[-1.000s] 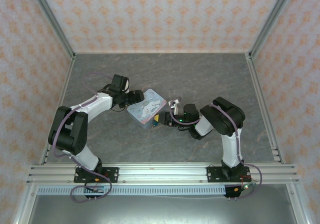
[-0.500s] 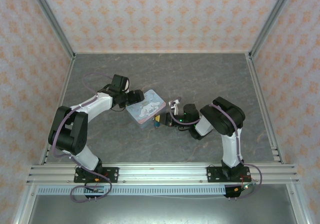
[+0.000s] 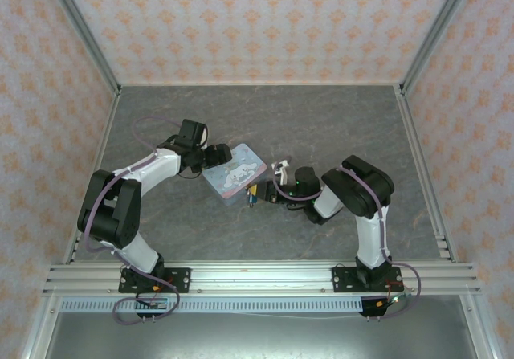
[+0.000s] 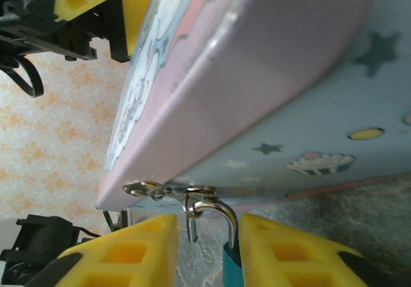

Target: Unlock the padlock with the key

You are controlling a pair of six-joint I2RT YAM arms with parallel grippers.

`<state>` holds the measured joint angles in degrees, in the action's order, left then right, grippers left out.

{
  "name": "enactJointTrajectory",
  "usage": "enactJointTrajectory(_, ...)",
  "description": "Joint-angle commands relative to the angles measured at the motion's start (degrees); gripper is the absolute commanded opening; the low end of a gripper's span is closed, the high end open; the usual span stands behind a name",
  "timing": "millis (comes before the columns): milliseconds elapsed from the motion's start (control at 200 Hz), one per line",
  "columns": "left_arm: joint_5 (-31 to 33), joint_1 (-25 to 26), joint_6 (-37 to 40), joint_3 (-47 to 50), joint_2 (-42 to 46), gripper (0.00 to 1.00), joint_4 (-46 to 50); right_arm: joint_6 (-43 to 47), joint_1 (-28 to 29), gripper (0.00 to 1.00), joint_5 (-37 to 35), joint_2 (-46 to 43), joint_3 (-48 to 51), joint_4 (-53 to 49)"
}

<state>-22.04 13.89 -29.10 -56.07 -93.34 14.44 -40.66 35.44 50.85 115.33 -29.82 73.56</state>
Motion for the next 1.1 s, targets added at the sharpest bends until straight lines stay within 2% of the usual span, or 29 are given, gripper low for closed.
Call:
enactJointTrajectory(0, 2.1, 0.3, 0.1, 1.5, 0.4, 0.83, 2.0, 1.5, -0.2, 0.40, -0.8, -2.1, 1.1, 1.2)
enactJointTrajectory(105, 2.0, 0.3, 0.0, 1.5, 0.4, 0.83, 1.8, 1.4, -0.3, 0.45, -0.5, -1.7, 0.7, 1.0)
enactJointTrajectory(671, 1.8, 0.3, -0.4, 1.7, 0.1, 0.83, 1.2, -0.8, 1.1, 0.43, 2.6, 2.4, -2.7, 3.0)
enactJointTrajectory(1096, 1.9, 0.3, -0.3, 1.7, 0.3, 0.83, 1.3, -0.9, 1.2, 0.26, 3.2, 1.4, -1.5, 3.5)
